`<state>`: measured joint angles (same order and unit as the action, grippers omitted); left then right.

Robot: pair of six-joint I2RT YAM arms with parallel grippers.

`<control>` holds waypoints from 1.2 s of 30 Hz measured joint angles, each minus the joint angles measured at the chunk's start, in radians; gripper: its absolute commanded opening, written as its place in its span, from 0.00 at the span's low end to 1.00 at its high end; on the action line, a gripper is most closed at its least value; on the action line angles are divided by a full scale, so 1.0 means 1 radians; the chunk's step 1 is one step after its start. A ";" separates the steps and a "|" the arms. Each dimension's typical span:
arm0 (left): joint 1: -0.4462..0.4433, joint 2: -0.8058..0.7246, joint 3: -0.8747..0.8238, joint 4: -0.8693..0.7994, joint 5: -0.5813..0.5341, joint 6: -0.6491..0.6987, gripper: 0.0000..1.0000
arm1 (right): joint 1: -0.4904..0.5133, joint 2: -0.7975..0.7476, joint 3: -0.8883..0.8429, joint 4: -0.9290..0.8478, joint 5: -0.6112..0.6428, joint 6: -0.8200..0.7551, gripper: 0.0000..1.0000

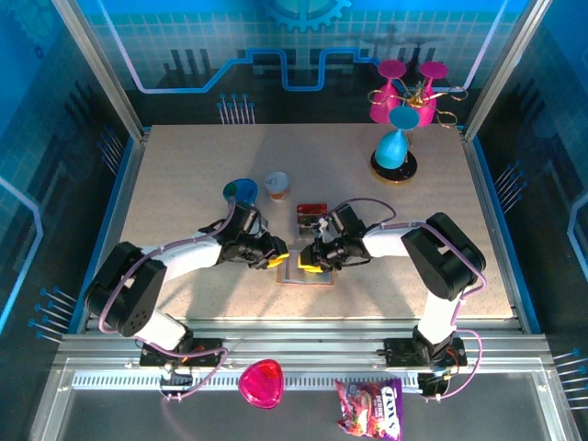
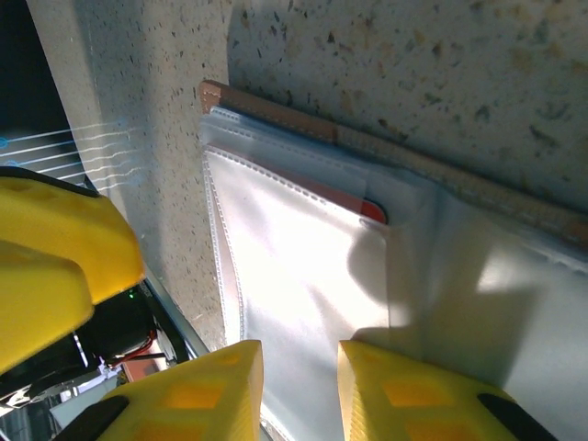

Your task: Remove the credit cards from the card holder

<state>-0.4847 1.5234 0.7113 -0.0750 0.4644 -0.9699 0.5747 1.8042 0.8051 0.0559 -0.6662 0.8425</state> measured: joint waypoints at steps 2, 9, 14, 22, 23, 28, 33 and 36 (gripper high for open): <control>-0.014 0.024 0.008 0.004 0.007 0.000 0.32 | 0.000 0.000 -0.002 0.006 -0.001 0.004 0.28; -0.039 0.092 0.036 0.003 0.024 0.000 0.34 | 0.000 0.000 -0.003 0.009 -0.001 0.007 0.27; -0.044 0.096 0.051 -0.013 0.022 0.001 0.34 | 0.000 -0.002 -0.006 0.013 0.000 0.007 0.27; -0.060 0.099 0.068 -0.050 0.003 0.003 0.35 | 0.000 -0.003 -0.007 0.013 0.000 0.007 0.27; -0.062 0.101 0.068 -0.053 0.003 0.003 0.36 | 0.000 -0.003 -0.007 0.013 0.000 0.007 0.27; -0.066 0.111 0.068 -0.055 -0.001 0.003 0.37 | -0.001 -0.004 -0.008 0.013 0.001 0.007 0.27; -0.066 0.121 0.073 -0.060 -0.004 0.003 0.37 | -0.001 -0.005 -0.008 0.013 0.001 0.007 0.27; -0.066 0.125 0.074 -0.060 -0.004 0.003 0.38 | -0.001 -0.005 -0.008 0.013 0.001 0.007 0.27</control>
<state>-0.5510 1.6485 0.7849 -0.1352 0.4603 -0.9665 0.5739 1.7992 0.7975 0.0685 -0.6651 0.8494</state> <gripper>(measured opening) 0.373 0.274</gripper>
